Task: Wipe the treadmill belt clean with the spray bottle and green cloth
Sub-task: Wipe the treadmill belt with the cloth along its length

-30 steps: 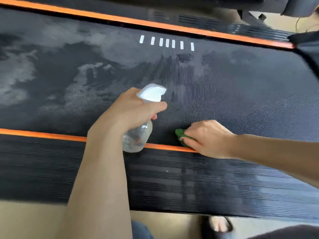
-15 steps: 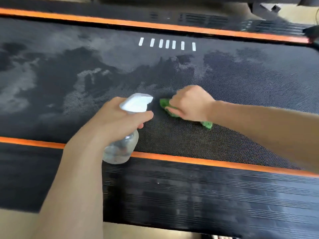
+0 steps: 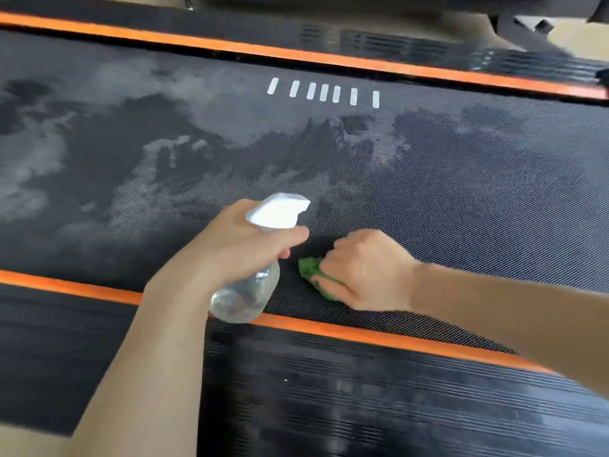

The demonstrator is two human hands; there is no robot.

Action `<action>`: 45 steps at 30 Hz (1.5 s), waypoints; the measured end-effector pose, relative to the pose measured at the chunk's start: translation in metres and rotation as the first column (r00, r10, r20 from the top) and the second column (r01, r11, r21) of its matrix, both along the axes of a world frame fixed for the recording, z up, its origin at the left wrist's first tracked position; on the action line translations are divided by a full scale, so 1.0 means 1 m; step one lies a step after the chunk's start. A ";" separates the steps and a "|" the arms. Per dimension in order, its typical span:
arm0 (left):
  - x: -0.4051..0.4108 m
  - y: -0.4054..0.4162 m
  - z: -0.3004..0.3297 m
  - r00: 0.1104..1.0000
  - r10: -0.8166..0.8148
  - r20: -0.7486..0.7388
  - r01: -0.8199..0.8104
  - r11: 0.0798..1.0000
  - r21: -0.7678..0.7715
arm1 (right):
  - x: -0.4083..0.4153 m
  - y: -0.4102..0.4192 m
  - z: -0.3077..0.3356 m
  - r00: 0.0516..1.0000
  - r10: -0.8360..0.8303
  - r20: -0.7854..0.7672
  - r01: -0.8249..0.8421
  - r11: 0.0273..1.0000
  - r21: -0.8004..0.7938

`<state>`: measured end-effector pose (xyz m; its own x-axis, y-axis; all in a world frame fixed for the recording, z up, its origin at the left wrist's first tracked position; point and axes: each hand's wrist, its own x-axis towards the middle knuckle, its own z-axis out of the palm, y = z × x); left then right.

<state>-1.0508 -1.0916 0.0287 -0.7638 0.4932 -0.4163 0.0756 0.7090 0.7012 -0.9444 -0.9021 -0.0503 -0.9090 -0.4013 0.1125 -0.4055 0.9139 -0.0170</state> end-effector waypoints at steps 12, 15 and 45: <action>0.000 0.010 -0.007 1.000 0.025 0.018 -0.025 1.000 0.003 | -0.038 0.016 0.010 0.892 -0.451 0.043 0.449 0.892 0.056; -0.002 0.012 -0.010 1.000 0.024 0.010 -0.024 0.999 -0.022 | 0.010 -0.006 0.007 0.975 -0.222 0.029 0.224 0.972 -0.075; -0.003 -0.008 -0.001 0.953 0.300 0.033 -0.300 0.954 -0.024 | -0.103 0.024 0.003 0.769 -0.637 -0.051 0.639 0.767 0.057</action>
<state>-1.0540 -1.0993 0.0279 -0.8597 0.2359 -0.4530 -0.1676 0.7077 0.6864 -1.0478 -0.8785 -0.0476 -0.9551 0.2632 0.1358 0.2726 0.9605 0.0562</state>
